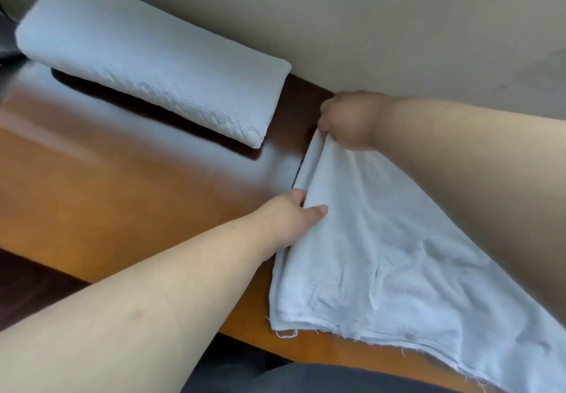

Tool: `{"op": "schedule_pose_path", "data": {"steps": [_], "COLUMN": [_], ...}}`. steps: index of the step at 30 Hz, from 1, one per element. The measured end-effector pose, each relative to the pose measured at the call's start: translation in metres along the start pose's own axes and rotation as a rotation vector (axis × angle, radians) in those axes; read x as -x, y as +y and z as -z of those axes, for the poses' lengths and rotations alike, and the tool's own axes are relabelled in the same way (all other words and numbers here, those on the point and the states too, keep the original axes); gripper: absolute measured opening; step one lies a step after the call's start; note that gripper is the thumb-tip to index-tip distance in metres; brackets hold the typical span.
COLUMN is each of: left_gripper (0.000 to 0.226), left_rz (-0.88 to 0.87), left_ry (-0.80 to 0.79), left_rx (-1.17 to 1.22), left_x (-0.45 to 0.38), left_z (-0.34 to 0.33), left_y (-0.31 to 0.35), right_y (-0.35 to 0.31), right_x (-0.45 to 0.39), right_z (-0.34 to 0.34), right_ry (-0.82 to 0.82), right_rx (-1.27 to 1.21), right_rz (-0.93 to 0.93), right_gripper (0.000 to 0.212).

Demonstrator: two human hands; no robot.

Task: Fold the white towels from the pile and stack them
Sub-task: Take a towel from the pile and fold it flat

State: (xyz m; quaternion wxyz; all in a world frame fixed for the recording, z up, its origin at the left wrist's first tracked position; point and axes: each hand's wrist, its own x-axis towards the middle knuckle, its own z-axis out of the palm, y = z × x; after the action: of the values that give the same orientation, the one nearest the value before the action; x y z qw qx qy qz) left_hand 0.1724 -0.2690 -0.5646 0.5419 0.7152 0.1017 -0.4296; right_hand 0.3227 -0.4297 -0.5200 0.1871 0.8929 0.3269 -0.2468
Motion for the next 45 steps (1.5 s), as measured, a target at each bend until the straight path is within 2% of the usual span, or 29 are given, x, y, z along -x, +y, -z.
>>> {"op": "schedule_pose_path", "data": {"steps": [3, 6, 9, 12, 17, 19, 22, 27, 29, 31, 36, 41, 45], "left_gripper": [0.046, 0.053, 0.057, 0.052, 0.051, 0.05, 0.035, 0.015, 0.012, 0.012, 0.026, 0.035, 0.029], "left_rz": [0.074, 0.126, 0.149, 0.144, 0.099, 0.098, 0.101, 0.169, 0.194, 0.173, 0.082, 0.035, -0.019], "left_ry": [-0.141, -0.193, -0.185, -0.176, -0.129, -0.134, -0.155, -0.06, -0.021, 0.046, 0.216, 0.332, 0.499], "left_rx": [-0.051, -0.167, -0.311, -0.305, -0.684, -0.693, -0.546, -0.413, -0.461, -0.545, -0.711, -0.559, -0.436], "left_x": [0.011, 0.02, 0.028, 0.033, 0.033, 0.034, 0.04, 0.055, 0.061, 0.064, 0.076, 0.085, 0.088], "left_z": [0.004, 0.008, 0.014, 0.015, 0.005, 0.006, 0.013, 0.01, 0.005, 0.001, -0.013, -0.028, -0.036], "left_y": [-0.011, -0.019, -0.026, -0.029, -0.026, -0.027, -0.028, -0.031, -0.035, -0.042, -0.056, -0.071, -0.082], "right_y": [0.009, 0.01, 0.006, 0.002, 0.002, -0.001, 0.001, 0.007, 0.003, -0.006, -0.026, -0.021, -0.024], "right_x": [-0.01, -0.017, -0.016, -0.013, -0.018, -0.017, -0.007, 0.005, -0.002, -0.008, -0.008, 0.004, 0.005], "right_z": [0.005, 0.009, 0.01, 0.015, 0.012, 0.008, 0.005, 0.004, 0.005, 0.005, 0.001, 0.005, 0.008], "right_ry": [0.071, 0.103, 0.03, -0.056, 0.016, 0.017, -0.003, 0.019, -0.001, -0.022, 0.106, 0.112, 0.083], "right_rx": [0.054, -0.003, -0.036, -0.086, -0.154, -0.247, -0.357, -0.365, -0.385, -0.378, -0.338, -0.33, -0.305], "right_rz": [-0.058, -0.214, -0.238, -0.248, -0.311, -0.323, -0.322, -0.351, -0.405, -0.425, -0.373, -0.326, -0.324], "right_gripper": [0.031, 0.027, 0.027, 0.029, 0.026, 0.028, 0.033, 0.034, 0.038, 0.04, 0.036, 0.039, 0.039]}}
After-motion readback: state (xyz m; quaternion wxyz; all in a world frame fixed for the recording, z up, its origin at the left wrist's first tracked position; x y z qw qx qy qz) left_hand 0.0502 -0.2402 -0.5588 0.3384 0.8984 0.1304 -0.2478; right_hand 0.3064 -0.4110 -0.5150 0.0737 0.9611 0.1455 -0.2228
